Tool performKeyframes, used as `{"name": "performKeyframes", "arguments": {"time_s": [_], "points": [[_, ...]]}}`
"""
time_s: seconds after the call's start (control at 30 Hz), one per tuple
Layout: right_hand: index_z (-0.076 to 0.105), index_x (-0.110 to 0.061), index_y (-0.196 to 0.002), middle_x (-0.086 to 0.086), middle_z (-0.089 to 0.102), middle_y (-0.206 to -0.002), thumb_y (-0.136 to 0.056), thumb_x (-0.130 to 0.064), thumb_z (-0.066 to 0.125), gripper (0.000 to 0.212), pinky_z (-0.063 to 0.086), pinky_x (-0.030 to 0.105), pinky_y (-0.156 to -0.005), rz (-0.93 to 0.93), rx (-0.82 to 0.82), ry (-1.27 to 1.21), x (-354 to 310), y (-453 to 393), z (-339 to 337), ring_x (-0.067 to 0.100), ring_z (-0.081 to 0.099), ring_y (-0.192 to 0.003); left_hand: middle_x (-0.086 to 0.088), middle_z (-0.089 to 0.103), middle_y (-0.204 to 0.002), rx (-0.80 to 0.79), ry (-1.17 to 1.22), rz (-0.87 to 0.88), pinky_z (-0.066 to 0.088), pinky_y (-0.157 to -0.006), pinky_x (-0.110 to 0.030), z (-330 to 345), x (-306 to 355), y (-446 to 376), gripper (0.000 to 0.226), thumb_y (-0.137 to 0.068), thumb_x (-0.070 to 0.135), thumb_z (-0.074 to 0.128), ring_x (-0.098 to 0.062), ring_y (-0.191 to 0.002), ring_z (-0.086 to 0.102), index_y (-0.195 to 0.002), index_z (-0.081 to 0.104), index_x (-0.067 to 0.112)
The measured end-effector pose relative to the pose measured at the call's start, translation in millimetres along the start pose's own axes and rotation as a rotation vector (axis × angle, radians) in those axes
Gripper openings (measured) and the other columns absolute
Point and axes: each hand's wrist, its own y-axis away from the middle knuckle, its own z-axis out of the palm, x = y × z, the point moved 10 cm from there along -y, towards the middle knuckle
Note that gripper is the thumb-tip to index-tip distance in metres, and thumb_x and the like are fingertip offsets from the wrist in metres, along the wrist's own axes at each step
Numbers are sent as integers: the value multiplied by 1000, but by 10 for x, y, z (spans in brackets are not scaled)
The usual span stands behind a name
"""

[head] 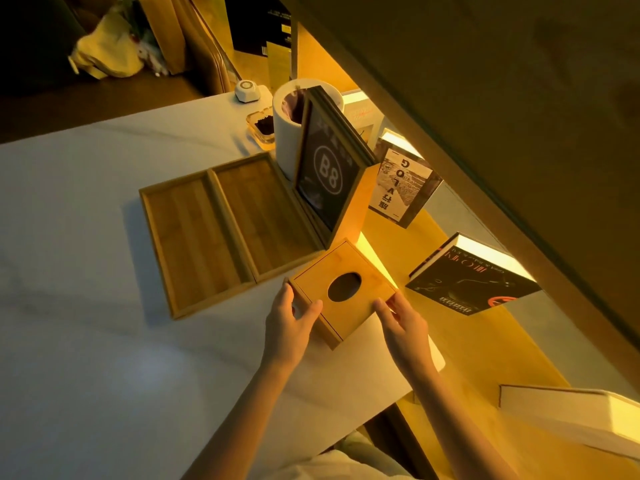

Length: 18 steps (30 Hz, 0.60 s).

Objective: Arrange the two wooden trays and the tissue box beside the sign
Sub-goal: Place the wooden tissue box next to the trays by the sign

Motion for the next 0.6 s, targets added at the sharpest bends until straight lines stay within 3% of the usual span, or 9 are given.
{"name": "performKeyframes", "arguments": {"time_s": [0.1, 0.23, 0.3, 0.43, 0.53, 0.6], "points": [[46, -19, -127, 4, 56, -128, -92, -29, 46, 37, 42, 32, -86, 2, -13, -7, 35, -2, 7, 20, 52, -113, -11, 50, -133, 3, 2, -9, 32, -78, 3, 10, -31, 27, 52, -86, 20, 55, -3, -107, 40, -133, 34, 10], [46, -19, -127, 4, 56, -128, -92, -29, 46, 37, 43, 32, -86, 23, -33, -32, 79, -35, 30, 21, 52, -115, -13, 51, -133, 15, -20, -15, 34, -69, 10, 13, -76, 52, 54, -85, 20, 56, -6, -111, 44, -133, 34, 9], [47, -19, -127, 3, 57, -128, -92, -30, 46, 37, 43, 32, -86, 21, -29, -39, 79, -46, 37, 18, 52, -113, -13, 51, -133, 21, -24, -18, 35, -73, 8, 18, -103, 56, 56, -84, 21, 56, -10, -115, 47, -134, 34, 9], [47, -21, -125, 2, 55, -128, -90, -37, 48, 38, 44, 36, -90, 11, -10, -7, 60, -41, 18, 16, 50, -112, -12, 43, -141, 19, -37, -22, 31, -89, -9, 32, -100, 62, 62, -85, 25, 55, -19, -128, 42, -138, 25, 11], [43, -23, -129, -3, 51, -131, -69, -75, 41, 79, 41, 38, -93, 5, -32, 15, 12, -40, -17, 16, 45, -119, -9, 24, -152, 57, -106, 4, 27, -90, -12, -4, -5, 101, 72, -85, 27, 55, -21, -138, 27, -141, 13, 13], [35, -21, -137, 0, 42, -142, -68, -74, 44, 87, 37, 41, -99, 14, -39, 7, 1, -52, -30, 19, 38, -128, -7, 14, -155, 104, -185, 80, 28, -96, -17, -33, 92, 147, 78, -84, 31, 57, -22, -141, 19, -142, 8, 14]]}}
